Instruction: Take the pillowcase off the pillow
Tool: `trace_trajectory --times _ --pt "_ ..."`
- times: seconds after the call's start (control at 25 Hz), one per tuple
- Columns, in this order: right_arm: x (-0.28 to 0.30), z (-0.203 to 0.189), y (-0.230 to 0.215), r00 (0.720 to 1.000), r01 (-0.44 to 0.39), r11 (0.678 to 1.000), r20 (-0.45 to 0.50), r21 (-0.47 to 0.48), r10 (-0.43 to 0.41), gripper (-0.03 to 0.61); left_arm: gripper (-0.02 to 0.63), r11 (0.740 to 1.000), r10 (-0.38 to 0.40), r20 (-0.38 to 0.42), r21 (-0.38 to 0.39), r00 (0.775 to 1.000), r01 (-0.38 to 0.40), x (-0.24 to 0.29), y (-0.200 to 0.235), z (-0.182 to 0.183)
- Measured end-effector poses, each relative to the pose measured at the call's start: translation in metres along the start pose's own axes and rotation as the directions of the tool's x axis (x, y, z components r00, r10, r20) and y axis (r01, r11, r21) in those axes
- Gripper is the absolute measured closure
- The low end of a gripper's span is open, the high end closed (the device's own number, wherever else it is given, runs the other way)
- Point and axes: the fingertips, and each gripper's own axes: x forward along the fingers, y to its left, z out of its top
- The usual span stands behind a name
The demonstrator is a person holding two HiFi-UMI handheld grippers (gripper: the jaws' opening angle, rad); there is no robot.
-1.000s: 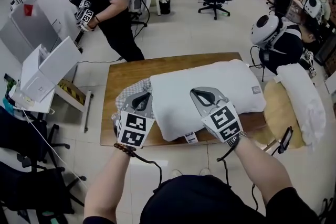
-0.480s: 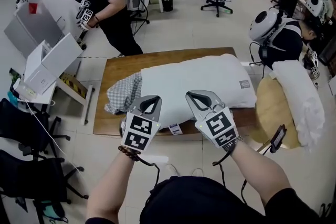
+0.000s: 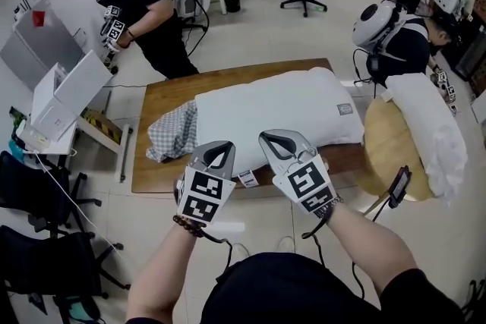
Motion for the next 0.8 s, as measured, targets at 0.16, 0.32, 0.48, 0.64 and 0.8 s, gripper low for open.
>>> trace_trajectory --times 0.16,0.32,0.48,0.64,0.8 --pt "0.003 0.005 0.013 1.000 0.017 1.000 -0.003 0.010 -0.017 0.578 0.610 1.000 -0.009 0.004 0.008 1.000 0.009 -0.008 0.003 -0.003" --pt "0.002 0.009 0.022 1.000 0.030 0.999 -0.006 0.016 -0.030 0.578 0.609 1.000 -0.023 0.016 0.012 1.000 0.023 -0.013 0.002 0.000" --pt "0.003 0.012 0.029 0.999 0.039 0.999 -0.006 0.011 -0.039 0.578 0.609 0.999 -0.031 0.018 0.016 0.999 0.031 -0.017 0.001 -0.002" --pt "0.003 0.012 0.030 0.999 0.043 0.999 -0.009 0.006 -0.043 0.578 0.609 1.000 -0.030 0.018 0.010 0.999 0.030 -0.018 0.003 -0.004" --pt "0.003 0.012 0.028 0.999 0.044 0.999 -0.013 0.004 -0.044 0.578 0.609 1.000 -0.030 0.015 0.007 0.999 0.030 -0.017 0.004 -0.003"
